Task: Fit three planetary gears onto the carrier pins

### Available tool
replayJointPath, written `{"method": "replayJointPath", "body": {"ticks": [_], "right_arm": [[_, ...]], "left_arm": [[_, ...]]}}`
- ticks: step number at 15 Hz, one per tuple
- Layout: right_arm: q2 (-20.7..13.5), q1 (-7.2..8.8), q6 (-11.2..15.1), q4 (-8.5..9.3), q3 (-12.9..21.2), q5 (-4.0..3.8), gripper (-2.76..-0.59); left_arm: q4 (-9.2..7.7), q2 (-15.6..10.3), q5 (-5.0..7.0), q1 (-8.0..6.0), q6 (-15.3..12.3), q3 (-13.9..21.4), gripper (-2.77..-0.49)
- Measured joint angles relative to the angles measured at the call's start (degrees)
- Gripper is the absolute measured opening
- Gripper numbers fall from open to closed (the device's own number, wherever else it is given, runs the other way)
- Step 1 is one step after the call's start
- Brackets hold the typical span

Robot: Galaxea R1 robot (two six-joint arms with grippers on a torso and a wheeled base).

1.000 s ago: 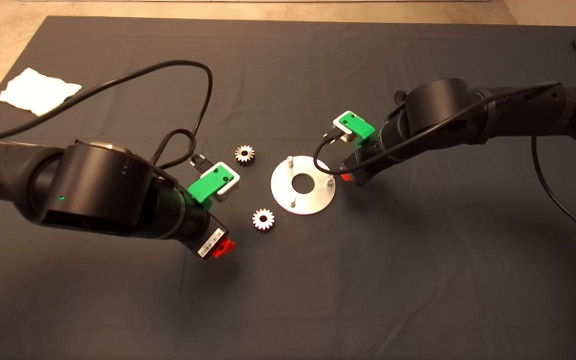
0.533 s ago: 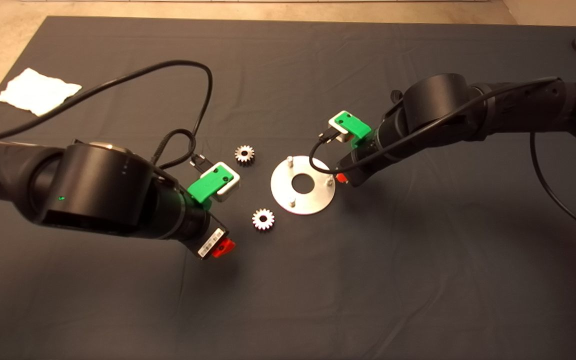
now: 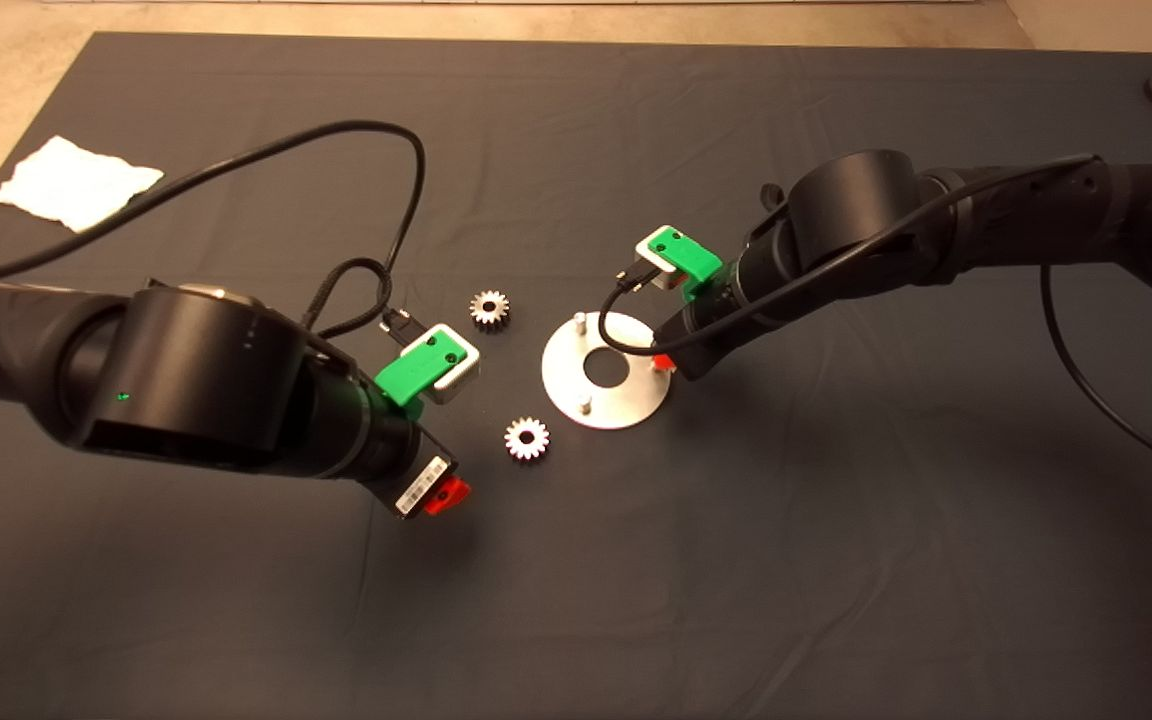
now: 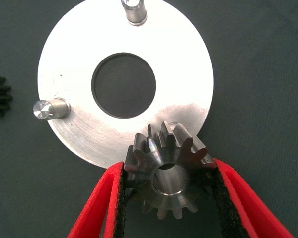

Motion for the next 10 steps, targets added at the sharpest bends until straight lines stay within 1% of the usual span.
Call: {"method": "replayJointPath", "body": {"ticks": [1, 3, 7, 10], "right_arm": [[0.0, 0.00, 0.0, 0.00, 0.0, 0.21, -2.34], [0.0, 0.00, 0.0, 0.00, 0.0, 0.09, -2.34], [0.0, -0.02, -0.2, 0.00, -0.1, 0.10, -2.35], [0.0, -0.29, -0.2, -0.02, -0.8, 0.09, -2.34]], "left_arm": [[-0.02, 0.0, 0.00, 0.00, 0.0, 0.0, -0.75], [-0.02, 0.0, -0.01, 0.01, 0.0, 0.0, -0.75], [-0.02, 0.0, -0.02, 0.00, 0.0, 0.0, -0.75], [-0.02, 0.0, 0.00, 0.01, 0.0, 0.0, -0.75]]}}
